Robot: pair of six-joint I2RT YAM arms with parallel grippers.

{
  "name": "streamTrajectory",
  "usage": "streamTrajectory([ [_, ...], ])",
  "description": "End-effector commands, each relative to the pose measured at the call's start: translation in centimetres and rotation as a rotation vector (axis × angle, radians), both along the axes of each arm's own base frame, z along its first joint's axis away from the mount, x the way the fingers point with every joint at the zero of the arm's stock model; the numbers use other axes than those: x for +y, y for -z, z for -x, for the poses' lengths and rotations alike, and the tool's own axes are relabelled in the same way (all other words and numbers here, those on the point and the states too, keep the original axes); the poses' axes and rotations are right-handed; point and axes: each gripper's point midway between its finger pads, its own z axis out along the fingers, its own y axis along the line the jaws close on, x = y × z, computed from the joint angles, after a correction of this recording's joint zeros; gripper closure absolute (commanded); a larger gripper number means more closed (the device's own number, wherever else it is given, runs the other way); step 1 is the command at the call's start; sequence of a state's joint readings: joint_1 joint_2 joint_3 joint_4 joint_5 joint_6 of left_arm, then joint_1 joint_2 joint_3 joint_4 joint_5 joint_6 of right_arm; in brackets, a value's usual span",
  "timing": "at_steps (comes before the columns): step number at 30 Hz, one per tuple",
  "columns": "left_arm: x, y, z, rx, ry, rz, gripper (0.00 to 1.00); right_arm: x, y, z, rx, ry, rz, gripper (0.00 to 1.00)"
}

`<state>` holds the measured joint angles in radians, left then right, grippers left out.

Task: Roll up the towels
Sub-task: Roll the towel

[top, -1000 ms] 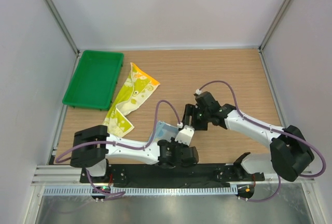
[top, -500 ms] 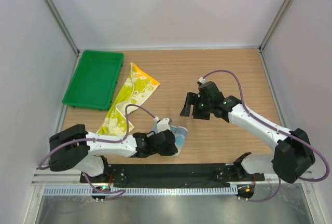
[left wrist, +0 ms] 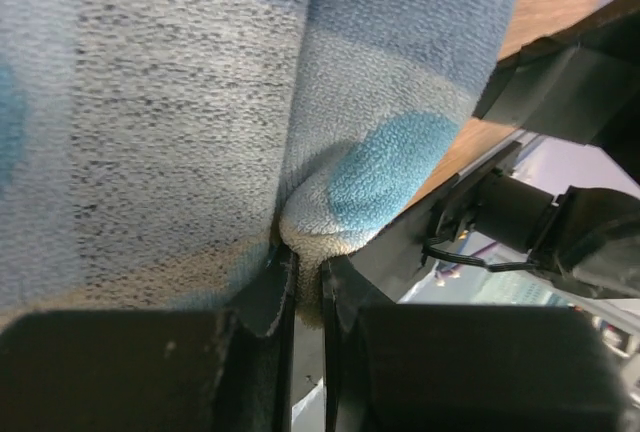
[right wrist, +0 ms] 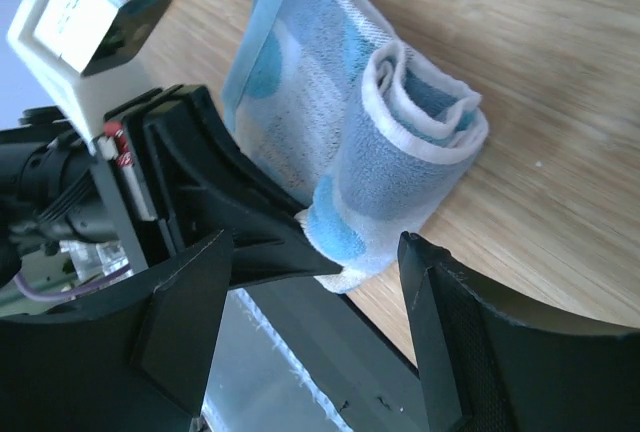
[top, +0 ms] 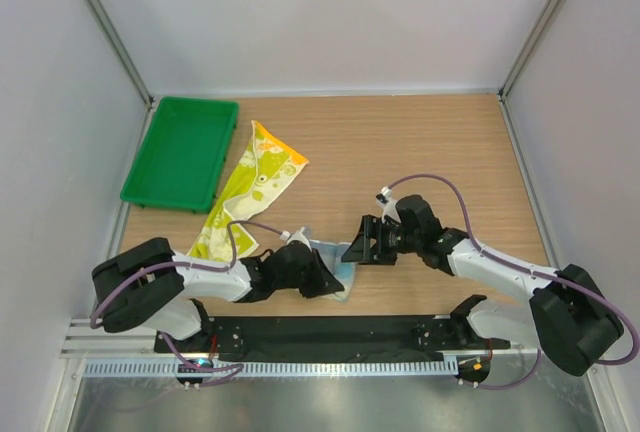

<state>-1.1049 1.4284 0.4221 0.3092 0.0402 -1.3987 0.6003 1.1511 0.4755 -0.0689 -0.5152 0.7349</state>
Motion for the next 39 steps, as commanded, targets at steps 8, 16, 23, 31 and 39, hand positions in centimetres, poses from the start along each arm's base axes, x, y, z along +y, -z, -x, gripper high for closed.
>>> streamTrajectory([
  [8, 1.9, 2.2, 0.4, 0.161, -0.038, 0.052, 1.0, 1.5, -1.7, -0.2, -0.13, -0.049, -0.174, 0.27],
  [16, 2.9, 3.7, 0.4, 0.234, -0.084, 0.055, 1.0, 0.8, 1.7, -0.5, -0.106, -0.021, -0.094, 0.32],
  [23, 3.3, 3.8, 0.2, 0.237, -0.087, 0.056, 1.0, 0.3, 3.5, -0.7, -0.092, 0.012, -0.053, 0.32],
  [31, 3.8, 3.7, -0.1, 0.243, -0.099, 0.056, 1.0, 1.3, 4.9, -0.8, -0.047, 0.007, -0.07, 0.37],
  [39, 4.2, 3.9, -0.2, 0.229, -0.093, 0.032, 1.0, 2.6, 6.0, -0.5, -0.033, -0.008, -0.068, 0.54],
])
